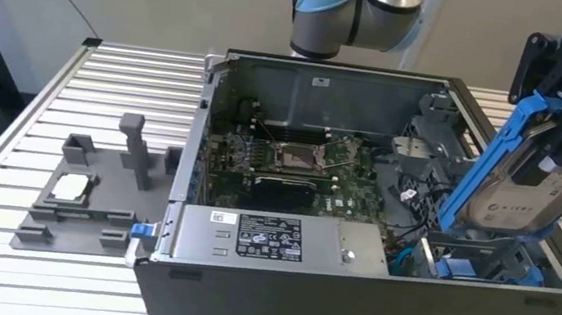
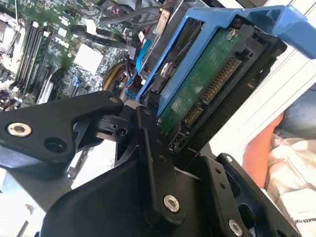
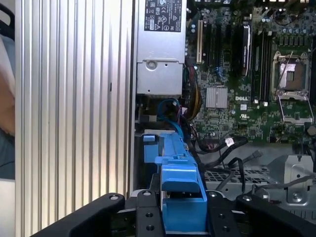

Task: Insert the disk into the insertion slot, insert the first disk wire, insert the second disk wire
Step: 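Insert the disk into the insertion slot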

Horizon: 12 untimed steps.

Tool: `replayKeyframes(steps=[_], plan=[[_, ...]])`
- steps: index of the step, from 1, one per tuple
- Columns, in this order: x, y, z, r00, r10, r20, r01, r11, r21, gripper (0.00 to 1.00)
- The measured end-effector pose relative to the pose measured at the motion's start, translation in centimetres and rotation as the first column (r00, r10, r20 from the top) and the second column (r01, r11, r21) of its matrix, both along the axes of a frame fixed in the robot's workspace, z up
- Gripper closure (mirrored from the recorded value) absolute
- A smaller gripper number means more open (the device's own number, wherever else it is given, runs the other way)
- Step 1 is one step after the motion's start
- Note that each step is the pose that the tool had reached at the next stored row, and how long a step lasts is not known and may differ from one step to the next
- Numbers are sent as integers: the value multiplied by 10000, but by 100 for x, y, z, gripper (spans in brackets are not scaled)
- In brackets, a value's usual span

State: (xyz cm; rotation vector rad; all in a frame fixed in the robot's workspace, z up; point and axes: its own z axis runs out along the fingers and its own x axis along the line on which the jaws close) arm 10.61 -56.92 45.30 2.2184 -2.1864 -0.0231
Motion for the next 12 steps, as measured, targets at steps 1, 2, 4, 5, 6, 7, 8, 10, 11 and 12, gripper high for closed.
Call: replayKeyframes(steps=[1,2,4,5,6,7,8,10,11,12], plan=[[2,-2,-7,10000,10,2,-10,10000,1,67],[4,-3,-14,10000,18,3,-18,10000,0,67],[7,-5,-28,10000,35,7,-35,10000,-2,67],[9,-5,-37,10000,44,9,-44,10000,-1,67],[11,-6,-46,10000,53,12,-53,10000,0,67],[12,-6,-53,10000,61,13,-61,10000,-1,67],[13,-7,-62,10000,68,15,-68,10000,-1,67],[15,-8,-81,10000,80,17,-80,10000,-1,67],[16,-8,-90,10000,85,17,-85,10000,0,67],[17,-10,-98,10000,89,19,-89,10000,0,67]])
